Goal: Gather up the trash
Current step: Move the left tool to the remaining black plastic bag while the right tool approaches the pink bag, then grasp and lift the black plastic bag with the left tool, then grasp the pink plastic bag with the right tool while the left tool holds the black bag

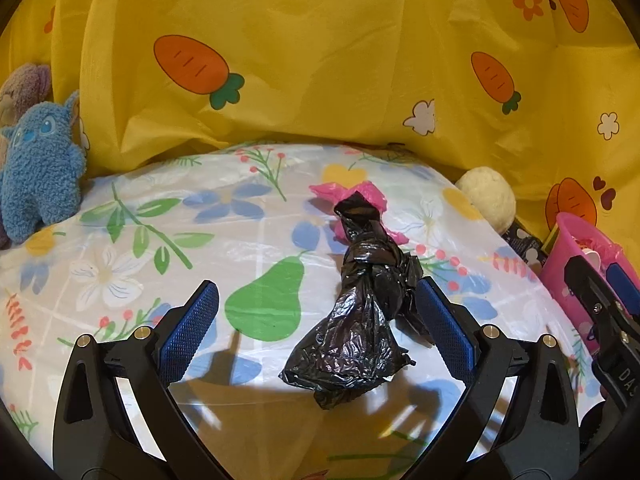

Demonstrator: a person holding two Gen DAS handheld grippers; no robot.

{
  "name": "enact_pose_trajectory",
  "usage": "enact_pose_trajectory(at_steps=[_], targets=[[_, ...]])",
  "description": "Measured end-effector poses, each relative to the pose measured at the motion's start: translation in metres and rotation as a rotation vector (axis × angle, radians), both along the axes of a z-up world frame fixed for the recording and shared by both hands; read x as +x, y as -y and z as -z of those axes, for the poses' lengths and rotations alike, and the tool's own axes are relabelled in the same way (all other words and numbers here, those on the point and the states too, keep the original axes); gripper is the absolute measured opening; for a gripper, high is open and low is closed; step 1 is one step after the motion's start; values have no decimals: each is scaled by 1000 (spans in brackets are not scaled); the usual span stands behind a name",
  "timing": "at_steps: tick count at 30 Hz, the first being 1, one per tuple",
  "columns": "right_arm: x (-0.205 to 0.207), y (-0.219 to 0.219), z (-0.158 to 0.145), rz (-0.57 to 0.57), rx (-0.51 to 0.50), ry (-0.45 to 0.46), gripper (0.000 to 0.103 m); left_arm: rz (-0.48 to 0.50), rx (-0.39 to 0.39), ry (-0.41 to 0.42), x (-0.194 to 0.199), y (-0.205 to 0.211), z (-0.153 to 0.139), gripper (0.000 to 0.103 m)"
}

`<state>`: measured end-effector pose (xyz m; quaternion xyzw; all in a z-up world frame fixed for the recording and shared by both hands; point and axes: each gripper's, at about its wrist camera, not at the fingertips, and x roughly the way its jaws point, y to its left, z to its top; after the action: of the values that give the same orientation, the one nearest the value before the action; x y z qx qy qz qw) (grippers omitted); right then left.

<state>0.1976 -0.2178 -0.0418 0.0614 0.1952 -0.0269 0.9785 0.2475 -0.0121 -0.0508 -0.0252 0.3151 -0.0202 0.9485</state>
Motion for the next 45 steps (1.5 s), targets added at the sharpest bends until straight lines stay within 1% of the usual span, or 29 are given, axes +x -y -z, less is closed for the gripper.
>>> enact_pose_trajectory(at_steps=[2, 5, 7, 8, 10, 11, 12, 13, 14, 16, 18, 21, 23, 26, 27, 31, 34, 37, 40, 42, 43, 45], targets=[[3, -1, 0, -4, -5, -4, 97, 13, -14, -24, 7, 1, 5, 96], [8, -3, -1, -17, 3, -12, 97, 41, -29, -62, 15, 1, 13, 86], [10, -5, -2, -31, 6, -18, 97, 63, -39, -103, 22, 1, 20, 70], [11, -7, -2, -39, 5, -20, 97, 74, -50, -122, 24, 1, 23, 67], [13, -10, -3, -55, 1, -24, 97, 93, -78, -149, 28, -1, 27, 53], [14, -12, -4, -64, -2, -26, 97, 103, -89, -157, 29, -1, 28, 49], [15, -15, -4, -73, -5, -29, 97, 111, -96, -163, 30, -1, 29, 38], [15, -17, -5, -81, -8, -31, 97, 119, -100, -166, 30, -1, 29, 31], [16, -19, -5, -88, -11, -34, 97, 125, -101, -165, 30, -1, 29, 29], [17, -24, -7, -104, -20, -37, 97, 134, -102, -158, 28, -1, 28, 15], [19, -28, -8, -121, -26, -43, 97, 121, -102, -149, 27, -5, 26, 8], [23, -36, -10, -139, -37, -50, 97, 68, -119, -112, 21, -21, 15, 6], [27, -42, -10, -154, -40, -56, 97, 9, -105, -65, 14, -34, 2, 6], [38, -52, -9, -181, -29, -84, 97, -126, 10, 15, 4, -53, -15, 6], [44, -56, -8, -192, -26, -95, 97, -158, 28, 29, 2, -60, -19, 6], [68, -74, -5, -235, -15, -149, 97, -246, -1, 41, 1, -92, -25, 6], [86, -88, -3, -237, -32, -155, 97, -284, -14, 43, 0, -105, -26, 6], [105, -102, 3, -244, -53, -175, 93, -296, -33, 43, -1, -112, -26, 6], [120, -112, 10, -249, -57, -198, 90, -307, -25, 48, -3, -113, -25, 6], [129, -114, 14, -247, -49, -214, 85, -315, -14, 52, -2, -113, -25, 6], [133, -116, 16, -247, -42, -226, 80, -318, -10, 52, -2, -114, -26, 6], [140, -118, 21, -248, -29, -251, 78, -321, -16, 50, -1, -116, -25, 6]])
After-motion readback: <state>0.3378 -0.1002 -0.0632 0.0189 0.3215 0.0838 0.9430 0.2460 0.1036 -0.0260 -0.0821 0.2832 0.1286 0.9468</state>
